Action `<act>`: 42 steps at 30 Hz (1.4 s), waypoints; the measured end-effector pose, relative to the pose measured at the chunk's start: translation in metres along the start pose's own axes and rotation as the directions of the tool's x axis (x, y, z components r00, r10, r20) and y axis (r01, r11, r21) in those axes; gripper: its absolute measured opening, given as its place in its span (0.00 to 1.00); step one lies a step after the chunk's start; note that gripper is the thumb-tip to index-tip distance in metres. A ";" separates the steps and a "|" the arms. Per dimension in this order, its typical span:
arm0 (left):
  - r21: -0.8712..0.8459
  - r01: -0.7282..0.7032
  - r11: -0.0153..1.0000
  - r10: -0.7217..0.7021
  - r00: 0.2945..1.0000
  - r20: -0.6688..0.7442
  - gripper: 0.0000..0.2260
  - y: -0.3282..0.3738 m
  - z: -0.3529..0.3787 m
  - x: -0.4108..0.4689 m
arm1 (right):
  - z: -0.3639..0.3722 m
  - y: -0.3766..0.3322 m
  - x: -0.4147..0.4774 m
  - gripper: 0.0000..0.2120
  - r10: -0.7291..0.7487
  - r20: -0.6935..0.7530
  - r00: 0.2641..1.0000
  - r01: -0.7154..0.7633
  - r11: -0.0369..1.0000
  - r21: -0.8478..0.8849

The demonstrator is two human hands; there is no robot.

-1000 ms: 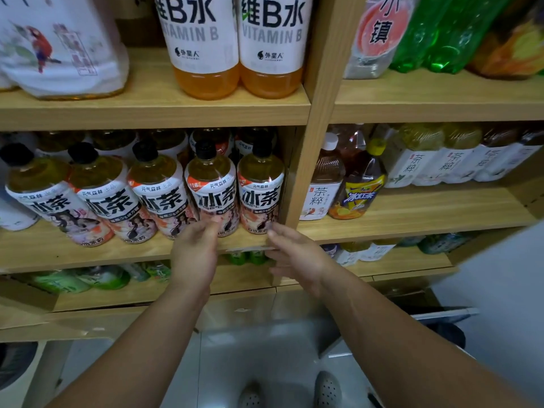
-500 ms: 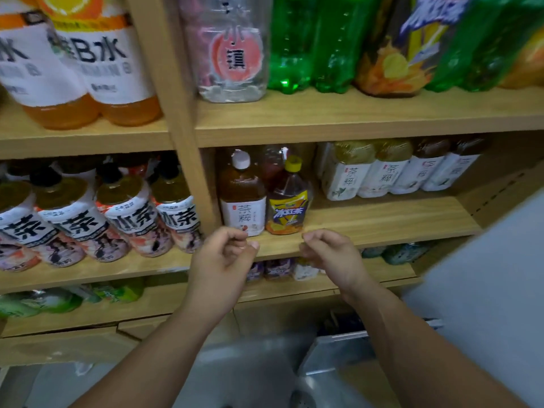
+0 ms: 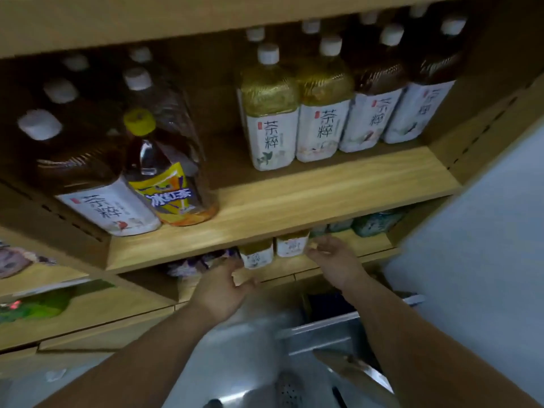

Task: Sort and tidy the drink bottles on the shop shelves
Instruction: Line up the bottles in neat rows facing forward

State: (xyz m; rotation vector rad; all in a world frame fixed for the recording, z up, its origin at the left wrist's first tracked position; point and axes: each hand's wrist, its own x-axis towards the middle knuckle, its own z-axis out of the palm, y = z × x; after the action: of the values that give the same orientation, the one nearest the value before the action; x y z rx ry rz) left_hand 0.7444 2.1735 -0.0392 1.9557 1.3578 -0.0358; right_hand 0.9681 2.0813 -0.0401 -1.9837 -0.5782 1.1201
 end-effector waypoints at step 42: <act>0.115 -0.165 0.980 0.182 0.970 -0.159 0.09 -0.005 0.049 0.076 | 0.017 0.072 0.074 0.38 -0.404 -0.026 0.914 0.379 0.877 -0.296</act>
State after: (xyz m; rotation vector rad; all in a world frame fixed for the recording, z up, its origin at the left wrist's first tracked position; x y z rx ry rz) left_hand 0.7923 2.2065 -0.1091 2.1979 1.3070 0.1506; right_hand 0.9919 2.0961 -0.1411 -2.0169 -1.0924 0.7242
